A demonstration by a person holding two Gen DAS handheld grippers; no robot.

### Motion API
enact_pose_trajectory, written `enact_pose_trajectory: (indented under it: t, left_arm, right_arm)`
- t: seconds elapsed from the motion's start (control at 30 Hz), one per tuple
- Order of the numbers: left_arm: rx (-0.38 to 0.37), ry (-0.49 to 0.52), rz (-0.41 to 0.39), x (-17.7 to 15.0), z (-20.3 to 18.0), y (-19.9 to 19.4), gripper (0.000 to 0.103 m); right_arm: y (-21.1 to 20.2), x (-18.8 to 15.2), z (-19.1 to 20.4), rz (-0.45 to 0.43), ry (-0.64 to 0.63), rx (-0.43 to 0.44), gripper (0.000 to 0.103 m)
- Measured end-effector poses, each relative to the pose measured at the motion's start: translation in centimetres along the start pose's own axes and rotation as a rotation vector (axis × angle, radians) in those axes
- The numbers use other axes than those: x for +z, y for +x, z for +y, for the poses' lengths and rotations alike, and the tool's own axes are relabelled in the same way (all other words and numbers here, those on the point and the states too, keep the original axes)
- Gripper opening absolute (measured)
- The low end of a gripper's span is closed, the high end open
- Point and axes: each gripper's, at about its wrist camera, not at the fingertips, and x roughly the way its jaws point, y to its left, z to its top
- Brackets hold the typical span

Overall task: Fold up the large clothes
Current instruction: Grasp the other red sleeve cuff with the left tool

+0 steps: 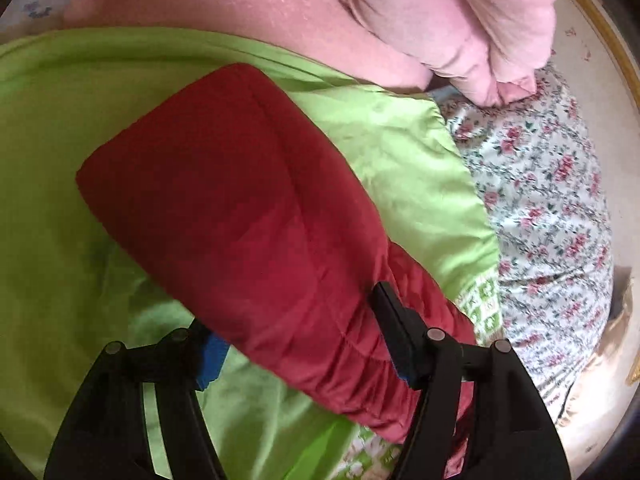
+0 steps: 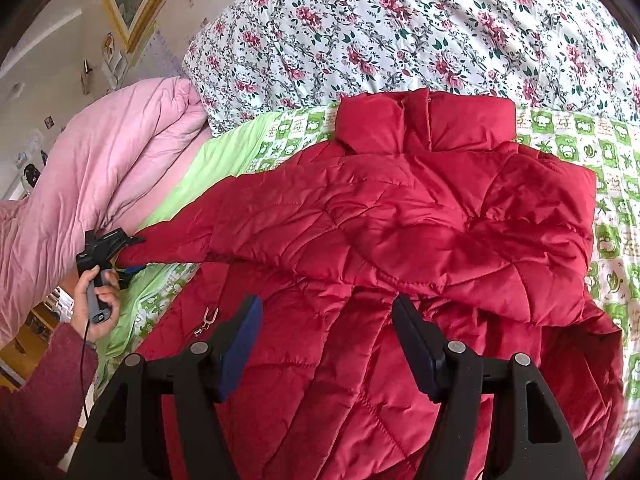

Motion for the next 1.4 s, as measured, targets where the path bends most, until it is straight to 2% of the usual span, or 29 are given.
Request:
enact_pose_trajectory:
  t: [0.03, 0.07, 0.1, 0.13, 0.23, 0.33, 0.5, 0.63, 0.73, 0.87, 1.13, 1.4]
  left_arm:
    - [0.009, 0.012, -0.007, 0.1, -0.2, 0.1, 0.057]
    - [0.018, 0.026, -0.012, 0.1, -0.4, 0.1, 0.04]
    - [0.024, 0.05, -0.014, 0.2, -0.8, 0.2, 0.03]
    - [0.027, 0.084, -0.015, 0.1, -1.3, 0.2, 0.016]
    - [0.041, 0.178, -0.065, -0.3, -3.3, -0.8, 0.008]
    - [0.046, 0.257, -0.104, -1.0, -5.5, -2.1, 0.007]
    - [-0.024, 0.357, -0.133, -2.8, -9.6, -4.2, 0.007]
    - [-0.099, 0.449, -0.124, -5.2, -13.6, -5.3, 0.007]
    - [-0.171, 0.51, -0.103, -7.5, -16.6, -5.8, 0.007]
    - [-0.229, 0.609, -0.058, -10.8, -20.5, -5.5, 0.007]
    - [-0.286, 0.806, 0.036, -18.5, -25.7, -3.9, 0.007]
    - [-0.34, 0.996, 0.095, -26.3, -30.3, -2.8, 0.007]
  right_arm:
    - [0.0, -0.1, 0.0, 0.002, -0.001, -0.003, 0.069]
    - [-0.1, -0.2, -0.1, 0.003, -0.001, -0.005, 0.069]
    - [-0.2, -0.2, -0.2, 0.003, 0.0, -0.006, 0.069]
    - [-0.2, -0.3, -0.2, 0.001, 0.003, -0.008, 0.069]
    - [-0.5, -0.4, -0.6, -0.005, 0.01, -0.016, 0.069]
    - [-0.8, -0.5, -0.8, -0.014, 0.017, -0.019, 0.069]
    - [-1.1, -0.6, -1.0, -0.023, 0.026, -0.017, 0.069]
    - [-1.3, -0.7, -1.5, -0.029, 0.047, -0.008, 0.069]
    - [-1.6, -0.7, -1.9, -0.034, 0.064, -0.01, 0.069]
    - [-2.1, -0.8, -2.7, -0.043, 0.087, -0.014, 0.069]
    - [-3.5, -0.8, -4.5, -0.072, 0.137, -0.015, 0.069]
    - [-4.5, -0.6, -7.2, -0.105, 0.234, 0.002, 0.07]
